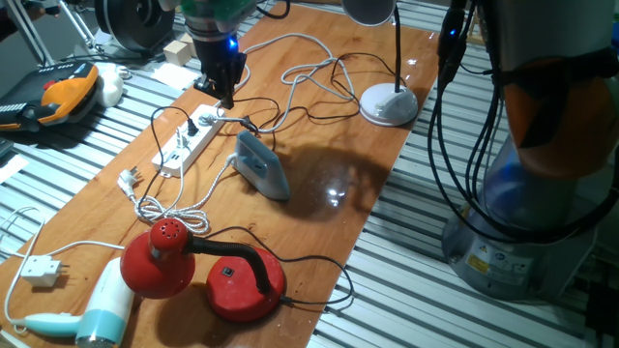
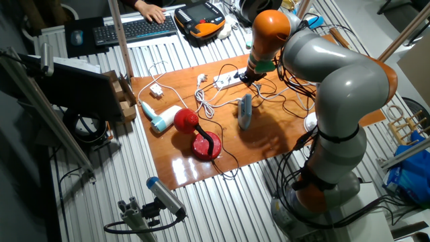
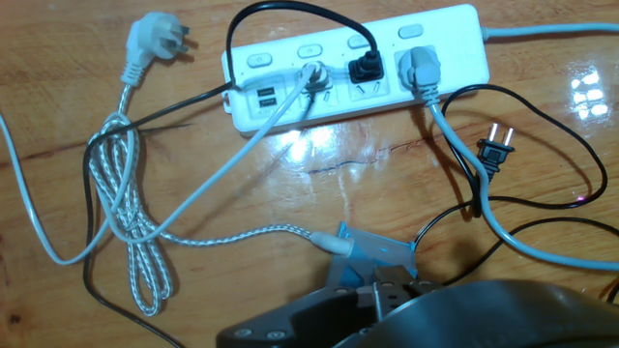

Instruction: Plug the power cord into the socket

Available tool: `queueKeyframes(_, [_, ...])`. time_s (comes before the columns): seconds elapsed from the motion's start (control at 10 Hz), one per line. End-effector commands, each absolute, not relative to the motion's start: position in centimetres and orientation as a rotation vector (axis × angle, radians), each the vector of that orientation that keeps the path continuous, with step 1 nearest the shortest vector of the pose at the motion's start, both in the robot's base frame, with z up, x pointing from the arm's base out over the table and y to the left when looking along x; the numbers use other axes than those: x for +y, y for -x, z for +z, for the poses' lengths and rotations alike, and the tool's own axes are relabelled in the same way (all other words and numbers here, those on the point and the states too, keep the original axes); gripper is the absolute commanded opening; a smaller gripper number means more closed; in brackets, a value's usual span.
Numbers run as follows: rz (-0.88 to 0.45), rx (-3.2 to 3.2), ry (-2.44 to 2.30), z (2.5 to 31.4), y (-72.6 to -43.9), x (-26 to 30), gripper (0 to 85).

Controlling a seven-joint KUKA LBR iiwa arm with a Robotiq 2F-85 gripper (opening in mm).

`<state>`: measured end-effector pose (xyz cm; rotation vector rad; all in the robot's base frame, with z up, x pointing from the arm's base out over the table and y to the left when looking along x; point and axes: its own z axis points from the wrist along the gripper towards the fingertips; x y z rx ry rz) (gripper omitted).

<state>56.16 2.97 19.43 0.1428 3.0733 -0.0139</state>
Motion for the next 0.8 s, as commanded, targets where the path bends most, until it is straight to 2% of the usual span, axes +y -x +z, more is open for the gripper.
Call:
queueKeyframes(0.0, [-0.014,3.073,-0.147,19.44,-56.14,2.97,0.0])
queueKeyframes(0.7, [-0.001,3.068,-0.164,19.38,-56.20,2.86,0.0])
